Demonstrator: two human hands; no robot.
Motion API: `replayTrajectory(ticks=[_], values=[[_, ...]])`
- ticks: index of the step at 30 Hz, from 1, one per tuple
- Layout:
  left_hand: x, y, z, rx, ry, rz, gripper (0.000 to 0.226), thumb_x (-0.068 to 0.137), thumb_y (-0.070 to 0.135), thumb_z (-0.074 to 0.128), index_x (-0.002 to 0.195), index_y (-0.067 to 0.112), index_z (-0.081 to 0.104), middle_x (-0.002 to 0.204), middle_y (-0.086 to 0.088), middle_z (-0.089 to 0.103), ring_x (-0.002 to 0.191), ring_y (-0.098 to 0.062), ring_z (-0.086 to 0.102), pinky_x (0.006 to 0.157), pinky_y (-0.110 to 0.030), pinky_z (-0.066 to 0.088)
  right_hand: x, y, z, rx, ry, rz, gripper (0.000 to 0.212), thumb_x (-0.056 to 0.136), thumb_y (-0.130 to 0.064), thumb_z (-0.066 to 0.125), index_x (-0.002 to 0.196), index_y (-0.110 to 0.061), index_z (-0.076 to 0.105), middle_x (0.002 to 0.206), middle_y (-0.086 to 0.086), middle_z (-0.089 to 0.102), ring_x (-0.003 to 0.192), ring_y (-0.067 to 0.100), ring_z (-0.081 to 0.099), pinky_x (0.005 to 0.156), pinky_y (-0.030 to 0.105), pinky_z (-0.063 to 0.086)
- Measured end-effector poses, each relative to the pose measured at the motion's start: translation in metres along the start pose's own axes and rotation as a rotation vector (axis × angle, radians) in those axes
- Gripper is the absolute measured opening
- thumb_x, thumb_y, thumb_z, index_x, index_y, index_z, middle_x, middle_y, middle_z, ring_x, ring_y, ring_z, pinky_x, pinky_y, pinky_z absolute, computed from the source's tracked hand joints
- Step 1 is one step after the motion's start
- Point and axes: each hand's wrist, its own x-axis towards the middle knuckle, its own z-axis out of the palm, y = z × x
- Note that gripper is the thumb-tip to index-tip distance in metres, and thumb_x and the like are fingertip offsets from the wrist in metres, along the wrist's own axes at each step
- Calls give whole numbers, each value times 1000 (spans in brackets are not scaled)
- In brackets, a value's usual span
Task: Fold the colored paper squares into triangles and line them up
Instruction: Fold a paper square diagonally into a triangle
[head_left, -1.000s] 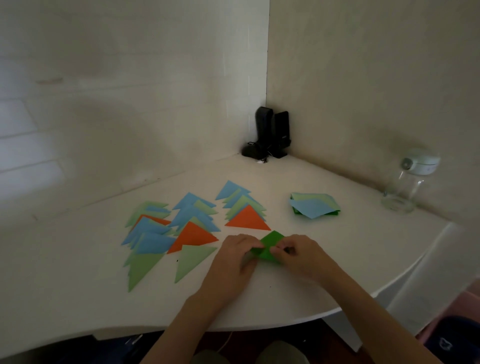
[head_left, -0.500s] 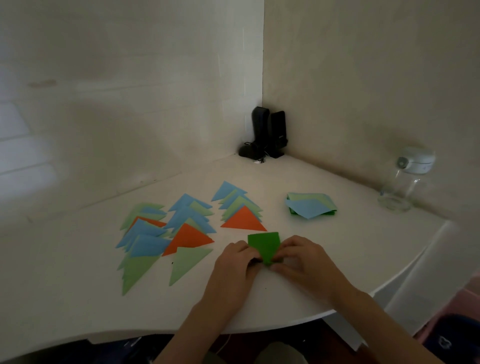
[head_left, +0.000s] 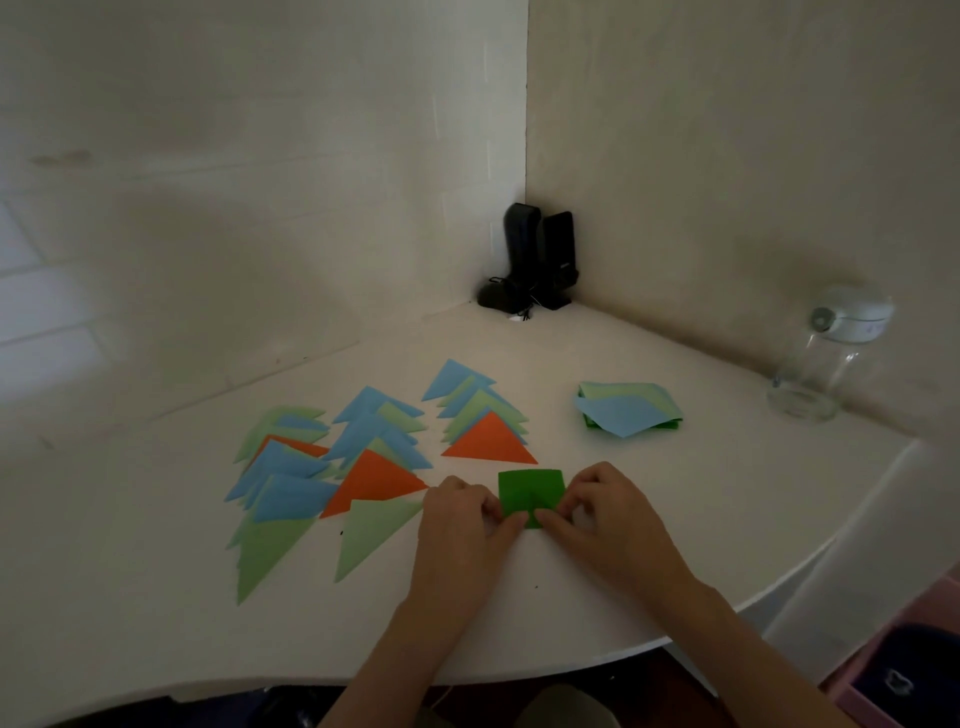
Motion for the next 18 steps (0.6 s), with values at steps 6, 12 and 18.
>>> replayTrajectory(ticks=[6,12,18], values=[[4,4,2,62,-16,-10,28,78,44,70,73,23,52,82,4,47,84,-15,42,67,-21,25,4,-4,2,-15,-25,56,32,71,-48,73,63,-37,44,88,-6,49,80,11,53,73,28,47],[8,-2,-3,-24,-50,-16,32,73,31,76,65,30,45,76,5,52,74,-9,44,61,-13,30,8,-4,-4,79,-80,87,30,71,-31,78,70,-36,48,89,-3,51,77,8,49,71,16,39],[6,-3,-10,-115,-75,-27,28,73,17,76,67,27,51,76,3,55,68,-4,47,61,-12,36,8,-1,-14,163,-125,118,25,72,-17,77,86,-27,58,85,-5,49,67,2,45,64,3,34]])
